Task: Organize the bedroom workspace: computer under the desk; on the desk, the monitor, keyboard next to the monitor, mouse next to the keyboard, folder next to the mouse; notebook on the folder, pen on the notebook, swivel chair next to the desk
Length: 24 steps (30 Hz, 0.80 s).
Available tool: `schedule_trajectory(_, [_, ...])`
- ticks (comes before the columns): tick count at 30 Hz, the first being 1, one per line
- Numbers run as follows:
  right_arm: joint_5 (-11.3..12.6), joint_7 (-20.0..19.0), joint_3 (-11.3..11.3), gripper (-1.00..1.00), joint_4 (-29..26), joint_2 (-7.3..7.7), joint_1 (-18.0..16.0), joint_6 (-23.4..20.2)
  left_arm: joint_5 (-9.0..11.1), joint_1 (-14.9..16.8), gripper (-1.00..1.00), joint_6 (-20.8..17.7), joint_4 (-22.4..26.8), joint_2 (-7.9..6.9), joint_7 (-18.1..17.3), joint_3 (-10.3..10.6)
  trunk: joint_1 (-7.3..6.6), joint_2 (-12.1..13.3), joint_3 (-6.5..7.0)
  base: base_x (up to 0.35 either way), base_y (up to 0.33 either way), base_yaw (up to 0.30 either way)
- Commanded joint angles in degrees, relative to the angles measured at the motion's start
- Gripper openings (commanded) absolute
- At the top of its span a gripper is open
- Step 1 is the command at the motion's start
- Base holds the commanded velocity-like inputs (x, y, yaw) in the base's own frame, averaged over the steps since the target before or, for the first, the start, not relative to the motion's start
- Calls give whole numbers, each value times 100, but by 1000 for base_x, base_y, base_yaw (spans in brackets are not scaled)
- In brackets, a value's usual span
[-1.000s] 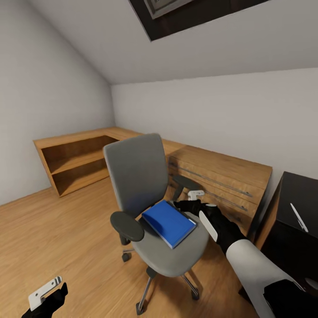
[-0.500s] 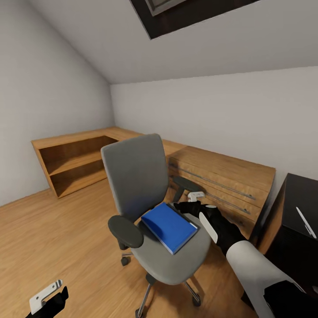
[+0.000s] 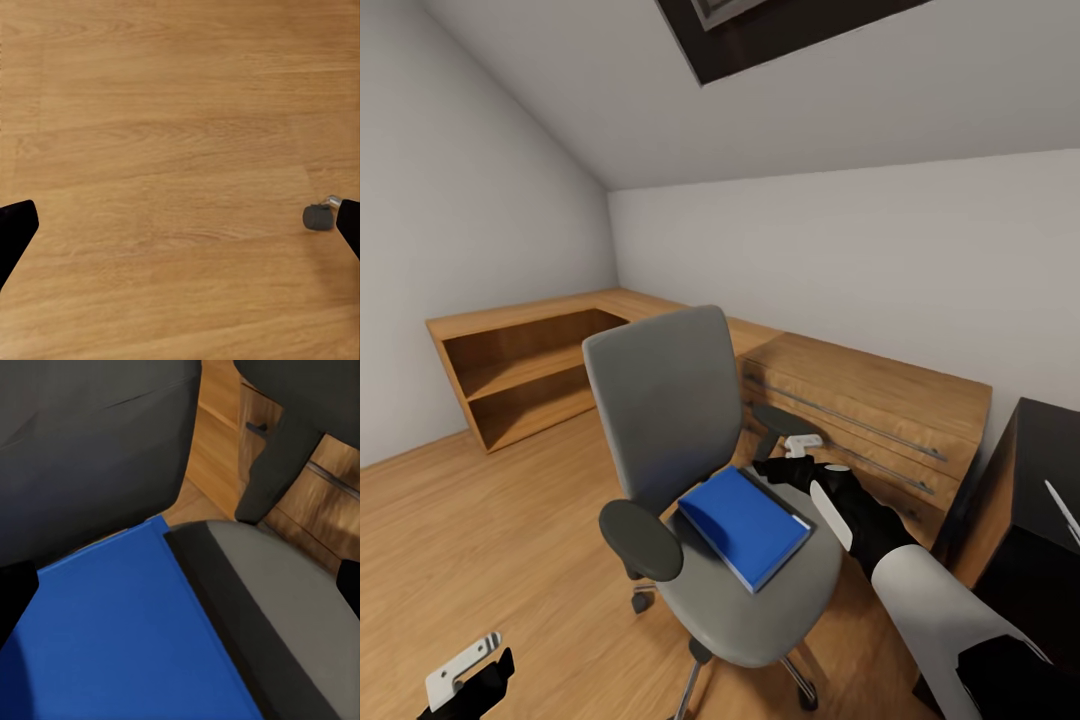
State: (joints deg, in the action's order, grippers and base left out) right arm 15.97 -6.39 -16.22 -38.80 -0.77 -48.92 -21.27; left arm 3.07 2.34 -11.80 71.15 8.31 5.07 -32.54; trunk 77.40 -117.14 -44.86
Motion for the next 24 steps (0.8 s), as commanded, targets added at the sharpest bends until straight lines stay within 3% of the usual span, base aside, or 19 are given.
schedule_trajectory(1, [19, -2, -4, 100, -2, 0, -3, -26, 34, 3, 100, -32, 17, 4, 15, -4, -1, -3, -6, 9, 0, 0])
schedule_trajectory(14, [13, -3, -4, 100, 4, -1, -3, -35, 50, 3, 100, -114, 172, -9, 34, 32, 263, -484, -221, 1, 0, 0])
schedule_trajectory(17, [12, -3, -9, 100, 4, -4, -3, -42, 51, 9, 100, -823, 788, -1, 38, 149, 329, -604, -275, 0, 0, 0])
schedule_trajectory(18, [12, -3, -11, 100, 4, -7, -3, -47, 70, 84, 100, -1564, 1126, -2, 42, 298, 351, -644, -293, 0, 0, 0])
schedule_trajectory(20, [12, -3, -12, 100, 4, -9, -3, -50, 149, 324, 100, -2275, 1368, -3, 49, 413, 395, -725, -329, 0, 0, 0])
schedule_trajectory(23, [12, -3, -8, 100, 4, -7, -3, -51, 358, 752, 100, -2850, 1516, -4, 51, 487, 461, -845, -383, 0, 0, 0])
schedule_trajectory(24, [11, -3, -7, 100, 4, -5, -3, -52, 513, 933, 100, -2998, 1552, 0, 49, 508, 483, -885, -401, 0, 0, 0])
